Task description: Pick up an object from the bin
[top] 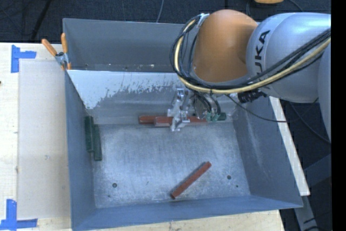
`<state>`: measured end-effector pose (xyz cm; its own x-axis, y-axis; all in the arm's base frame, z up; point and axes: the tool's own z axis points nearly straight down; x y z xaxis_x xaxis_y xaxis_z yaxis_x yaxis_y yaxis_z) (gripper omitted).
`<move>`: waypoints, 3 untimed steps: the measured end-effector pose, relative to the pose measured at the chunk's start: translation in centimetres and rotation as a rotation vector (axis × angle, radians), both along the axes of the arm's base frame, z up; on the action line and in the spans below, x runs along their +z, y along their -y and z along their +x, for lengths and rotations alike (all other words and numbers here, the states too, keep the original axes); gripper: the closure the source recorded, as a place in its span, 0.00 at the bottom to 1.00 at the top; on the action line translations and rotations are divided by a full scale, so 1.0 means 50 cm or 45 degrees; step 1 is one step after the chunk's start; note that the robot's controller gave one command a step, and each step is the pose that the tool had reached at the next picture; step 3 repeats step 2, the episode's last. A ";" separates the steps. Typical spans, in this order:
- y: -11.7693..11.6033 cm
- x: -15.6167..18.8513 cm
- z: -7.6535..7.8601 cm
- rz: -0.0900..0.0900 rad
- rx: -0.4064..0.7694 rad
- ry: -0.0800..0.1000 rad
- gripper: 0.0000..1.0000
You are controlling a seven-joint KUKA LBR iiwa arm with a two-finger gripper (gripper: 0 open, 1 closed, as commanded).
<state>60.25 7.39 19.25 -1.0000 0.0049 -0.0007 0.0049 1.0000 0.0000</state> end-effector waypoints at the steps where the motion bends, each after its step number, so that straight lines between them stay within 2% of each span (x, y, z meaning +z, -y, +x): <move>1: 0.001 0.004 -0.001 0.000 -0.001 -0.005 1.00; 2: 0.015 0.051 -0.001 0.000 0.061 0.013 1.00; 3: 0.015 0.051 -0.001 0.000 0.061 0.013 1.00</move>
Offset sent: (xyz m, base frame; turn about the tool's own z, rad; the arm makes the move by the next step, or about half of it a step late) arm -0.0079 -0.0218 -0.0371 -0.1861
